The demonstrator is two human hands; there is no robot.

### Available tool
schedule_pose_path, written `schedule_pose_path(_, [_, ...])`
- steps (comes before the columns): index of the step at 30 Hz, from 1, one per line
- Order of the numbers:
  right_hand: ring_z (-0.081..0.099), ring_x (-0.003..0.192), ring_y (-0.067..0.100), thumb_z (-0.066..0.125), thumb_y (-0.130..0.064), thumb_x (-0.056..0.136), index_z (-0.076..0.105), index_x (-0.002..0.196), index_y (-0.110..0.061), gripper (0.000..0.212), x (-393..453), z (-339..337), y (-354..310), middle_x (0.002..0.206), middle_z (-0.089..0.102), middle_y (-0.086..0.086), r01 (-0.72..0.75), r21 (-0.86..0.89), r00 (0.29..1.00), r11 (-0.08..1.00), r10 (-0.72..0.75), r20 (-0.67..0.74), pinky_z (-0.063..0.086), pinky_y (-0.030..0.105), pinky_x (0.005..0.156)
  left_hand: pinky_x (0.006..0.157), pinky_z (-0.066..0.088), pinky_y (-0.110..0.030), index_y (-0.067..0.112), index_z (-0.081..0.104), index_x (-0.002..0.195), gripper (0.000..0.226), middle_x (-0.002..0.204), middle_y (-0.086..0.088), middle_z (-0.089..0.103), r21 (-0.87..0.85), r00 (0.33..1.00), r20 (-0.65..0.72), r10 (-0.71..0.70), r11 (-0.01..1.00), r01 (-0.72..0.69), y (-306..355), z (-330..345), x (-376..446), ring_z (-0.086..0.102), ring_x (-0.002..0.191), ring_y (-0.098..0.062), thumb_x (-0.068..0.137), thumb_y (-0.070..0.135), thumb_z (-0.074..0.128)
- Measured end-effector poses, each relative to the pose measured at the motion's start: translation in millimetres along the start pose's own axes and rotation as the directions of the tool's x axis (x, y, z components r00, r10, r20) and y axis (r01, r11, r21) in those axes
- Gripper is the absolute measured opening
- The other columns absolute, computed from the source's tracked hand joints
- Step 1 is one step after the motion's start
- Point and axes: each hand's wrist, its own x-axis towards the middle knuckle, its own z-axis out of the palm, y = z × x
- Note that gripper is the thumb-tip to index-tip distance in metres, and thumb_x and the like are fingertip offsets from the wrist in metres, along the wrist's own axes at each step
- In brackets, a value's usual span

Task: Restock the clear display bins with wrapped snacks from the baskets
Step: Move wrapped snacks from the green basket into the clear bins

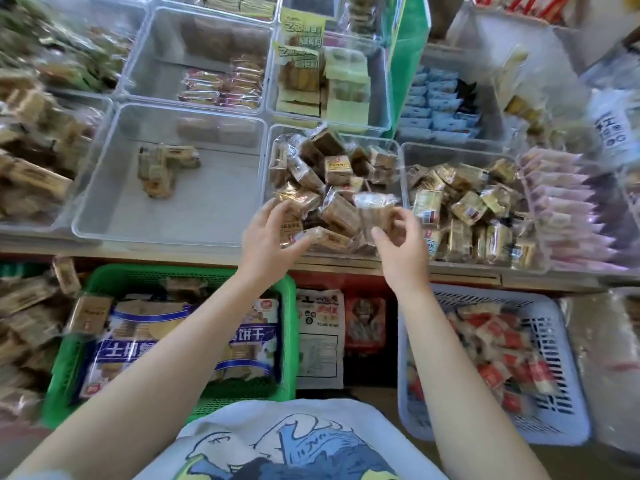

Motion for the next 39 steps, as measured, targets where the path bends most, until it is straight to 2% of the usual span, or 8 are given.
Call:
schedule_pose_path(4, [0.050, 0.101, 0.005, 0.060, -0.018, 0.097, 0.053, 0.134, -0.020, 0.037, 53, -19, 13, 0.121, 0.055, -0.005, 0.126, -0.167, 0.983, 0.978, -0.146, -0.113, 0.040, 0.020, 0.083, 0.123, 0.001, -0.048, 0.028, 0.014, 0.157, 0.102, 0.166, 0.003, 0.005, 0.192, 0.985, 0.076, -0.152, 0.972, 0.136, -6, 24, 12, -0.004, 0.152, -0.015, 0.076, 0.088, 0.028])
schedule_pose_path(8, [0.060, 0.092, 0.020, 0.061, -0.018, 0.095, 0.052, 0.126, -0.019, 0.032, 87, -2, 33, 0.117, 0.058, 0.003, 0.208, -0.258, 0.978, 0.943, -0.206, 0.036, 0.040, 0.026, 0.069, 0.122, -0.004, -0.047, 0.031, 0.012, 0.157, 0.104, 0.166, 0.008, 0.004, 0.234, 0.983, 0.041, -0.181, 0.958, 0.166, -5, 30, 14, -0.010, 0.151, -0.010, 0.074, 0.093, 0.019])
schedule_pose_path(15, [0.050, 0.123, 0.023, 0.054, -0.018, 0.096, 0.051, 0.142, -0.023, 0.046, 73, 0, 47, 0.135, 0.057, 0.003, 0.305, -0.224, 0.936, 0.926, -0.247, 0.252, 0.043, 0.040, 0.102, 0.120, -0.008, -0.043, 0.031, 0.011, 0.158, 0.102, 0.166, 0.008, 0.005, 0.312, 0.979, 0.021, -0.201, 0.932, 0.185, -1, 34, 15, -0.012, 0.150, -0.008, 0.075, 0.091, 0.016])
schedule_pose_path(21, [0.027, 0.145, 0.024, 0.046, -0.037, 0.100, 0.037, 0.152, -0.022, 0.055, 71, -4, 42, 0.153, 0.043, 0.002, 0.188, -0.506, 0.946, 0.842, -0.017, 0.323, 0.029, 0.052, 0.114, 0.120, -0.010, -0.043, 0.032, 0.011, 0.157, 0.098, 0.166, 0.009, 0.002, 0.244, 0.982, 0.082, -0.171, 0.959, 0.147, -3, 30, 15, -0.014, 0.150, -0.008, 0.078, 0.089, 0.022])
schedule_pose_path(26, [0.056, 0.108, 0.019, 0.053, -0.017, 0.097, 0.064, 0.119, -0.012, 0.025, 21, 30, 0, 0.114, 0.064, 0.003, 0.257, -0.329, 0.963, 0.909, -0.270, 0.006, 0.040, 0.024, 0.089, 0.121, 0.014, -0.041, 0.024, 0.040, 0.148, 0.060, 0.159, 0.001, 0.027, -0.048, 0.993, 0.108, -0.047, 0.997, 0.053, -12, -1, 0, 0.016, 0.149, -0.014, 0.095, 0.045, 0.059])
schedule_pose_path(30, [0.052, 0.062, 0.001, 0.052, -0.014, 0.098, 0.070, 0.099, -0.014, 0.018, -37, 97, -24, 0.079, 0.064, -0.008, 0.262, -0.132, 0.947, 0.956, -0.229, 0.224, 0.036, 0.016, 0.058, 0.091, 0.042, -0.032, 0.015, 0.069, 0.102, 0.015, 0.107, 0.002, 0.062, -0.003, 0.994, -0.107, 0.021, 1.000, -0.021, -57, -40, -42, 0.053, 0.106, -0.015, 0.093, 0.023, 0.060])
schedule_pose_path(33, [0.055, 0.065, 0.005, 0.052, -0.015, 0.098, 0.071, 0.100, -0.016, 0.019, -67, 159, -19, 0.078, 0.066, -0.005, 0.164, -0.128, 0.916, 0.978, -0.103, 0.389, 0.042, 0.021, 0.063, 0.067, 0.042, -0.028, 0.016, 0.067, 0.098, 0.015, 0.093, 0.006, 0.063, 0.087, 0.970, -0.059, -0.234, 0.967, 0.239, -121, -66, -63, 0.056, 0.084, -0.013, 0.096, 0.025, 0.055])
schedule_pose_path(39, [0.058, 0.071, 0.011, 0.048, -0.019, 0.101, 0.069, 0.100, -0.020, 0.021, -99, 238, 0, 0.088, 0.068, -0.005, -0.090, -0.291, 0.832, 0.953, 0.232, 0.503, 0.044, 0.025, 0.062, 0.077, 0.045, -0.032, 0.010, 0.058, 0.126, 0.033, 0.109, -0.009, 0.067, 0.040, 0.777, 0.027, -0.628, 0.778, 0.627, -232, -94, -63, 0.062, 0.095, -0.027, 0.097, 0.027, 0.055])
